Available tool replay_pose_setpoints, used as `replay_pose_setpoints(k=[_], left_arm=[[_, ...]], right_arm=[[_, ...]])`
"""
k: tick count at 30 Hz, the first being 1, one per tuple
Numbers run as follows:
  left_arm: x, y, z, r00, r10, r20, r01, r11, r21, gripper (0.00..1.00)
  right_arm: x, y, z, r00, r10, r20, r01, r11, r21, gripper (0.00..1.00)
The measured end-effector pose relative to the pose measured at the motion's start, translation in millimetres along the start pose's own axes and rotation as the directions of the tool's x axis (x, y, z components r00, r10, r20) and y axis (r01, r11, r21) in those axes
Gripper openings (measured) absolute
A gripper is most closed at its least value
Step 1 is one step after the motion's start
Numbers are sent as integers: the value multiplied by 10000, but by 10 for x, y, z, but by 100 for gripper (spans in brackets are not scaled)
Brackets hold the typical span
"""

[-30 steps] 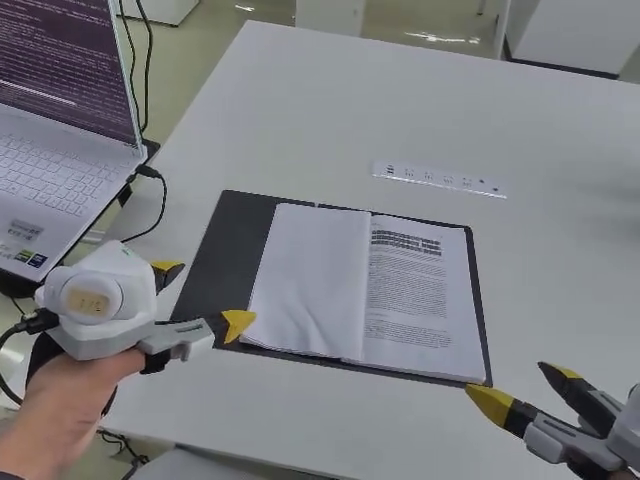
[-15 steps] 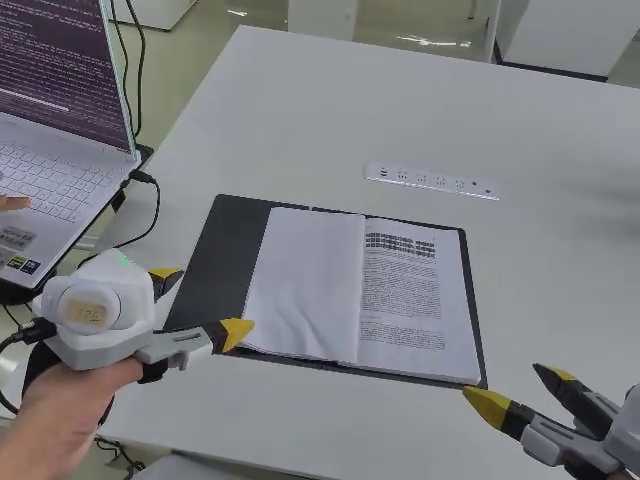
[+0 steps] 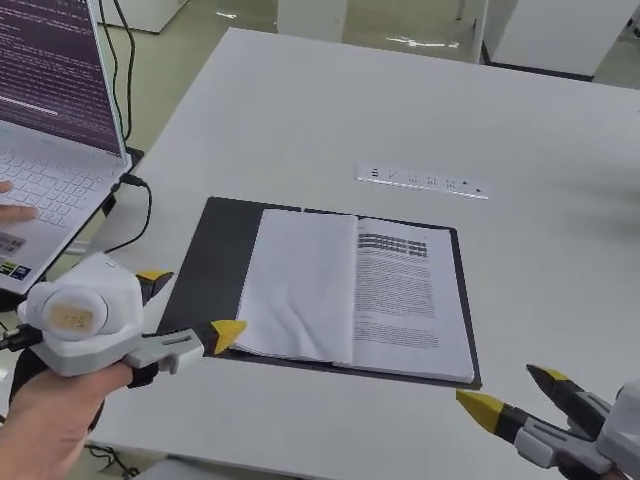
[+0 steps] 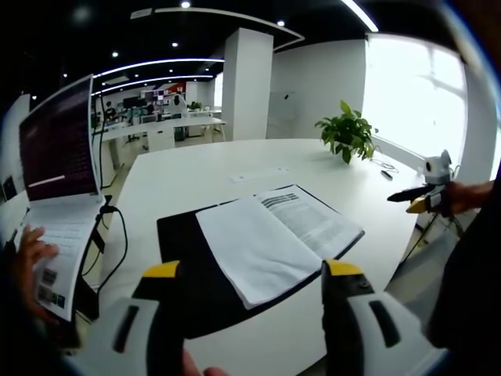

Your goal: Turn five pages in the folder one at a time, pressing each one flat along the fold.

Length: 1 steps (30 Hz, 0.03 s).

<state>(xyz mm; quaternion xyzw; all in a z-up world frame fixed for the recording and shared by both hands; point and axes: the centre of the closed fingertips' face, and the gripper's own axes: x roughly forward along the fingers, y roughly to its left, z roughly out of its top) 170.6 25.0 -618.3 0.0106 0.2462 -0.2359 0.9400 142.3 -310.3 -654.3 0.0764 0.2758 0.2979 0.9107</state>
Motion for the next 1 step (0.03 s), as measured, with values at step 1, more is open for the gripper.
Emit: replay_pose_setpoints(k=[1], left_arm=[[-5, 8, -3, 10000, 2, 16, -2, 10000, -33, 71]], right_arm=[[-8, -1, -10, 10000, -20, -25, 20, 10000, -31, 84]])
